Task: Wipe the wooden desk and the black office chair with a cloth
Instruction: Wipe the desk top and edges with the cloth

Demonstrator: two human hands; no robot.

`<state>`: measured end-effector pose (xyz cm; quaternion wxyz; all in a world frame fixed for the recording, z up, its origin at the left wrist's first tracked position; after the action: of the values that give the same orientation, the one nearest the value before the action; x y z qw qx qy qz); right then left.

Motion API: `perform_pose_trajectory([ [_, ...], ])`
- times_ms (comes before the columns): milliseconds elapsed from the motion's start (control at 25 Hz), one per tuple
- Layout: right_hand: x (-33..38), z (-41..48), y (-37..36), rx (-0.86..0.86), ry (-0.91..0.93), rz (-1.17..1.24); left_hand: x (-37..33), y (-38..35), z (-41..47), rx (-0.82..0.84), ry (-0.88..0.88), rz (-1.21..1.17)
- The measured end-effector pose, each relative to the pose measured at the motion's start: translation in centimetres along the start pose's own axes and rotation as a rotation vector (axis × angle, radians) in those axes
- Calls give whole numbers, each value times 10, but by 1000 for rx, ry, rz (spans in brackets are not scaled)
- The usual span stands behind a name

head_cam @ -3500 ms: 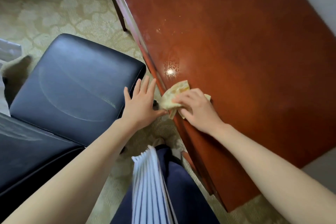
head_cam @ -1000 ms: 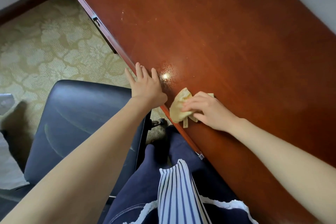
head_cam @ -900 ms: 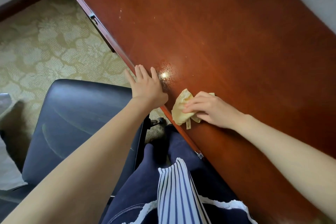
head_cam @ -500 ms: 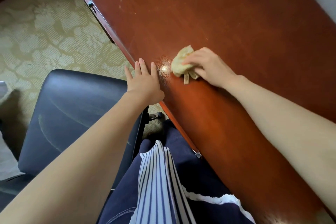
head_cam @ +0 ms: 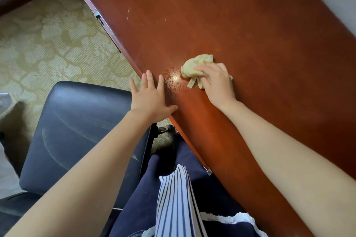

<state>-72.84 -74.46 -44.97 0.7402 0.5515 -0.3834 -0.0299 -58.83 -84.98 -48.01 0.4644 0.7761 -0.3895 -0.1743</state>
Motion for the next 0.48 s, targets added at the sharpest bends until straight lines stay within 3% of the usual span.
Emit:
perform_pose_trajectory([
  [160, 10, -48, 2, 56, 69, 34, -3, 21, -2, -190, -41, 18],
  [480, 13, -111, 19, -38, 152, -48, -78, 32, 26, -210, -350, 190],
])
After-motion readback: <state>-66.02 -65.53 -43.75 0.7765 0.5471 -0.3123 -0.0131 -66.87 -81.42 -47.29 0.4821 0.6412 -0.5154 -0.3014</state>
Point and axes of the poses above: each hand's wrist, its own z-axis towards the middle knuckle, its own y-axis out of the back of the hand, x = y × z, the point moved 10 cm from there along z, towards the middle knuckle, and after that the axes turned 10 degrees about y, right-handed, at the moved point
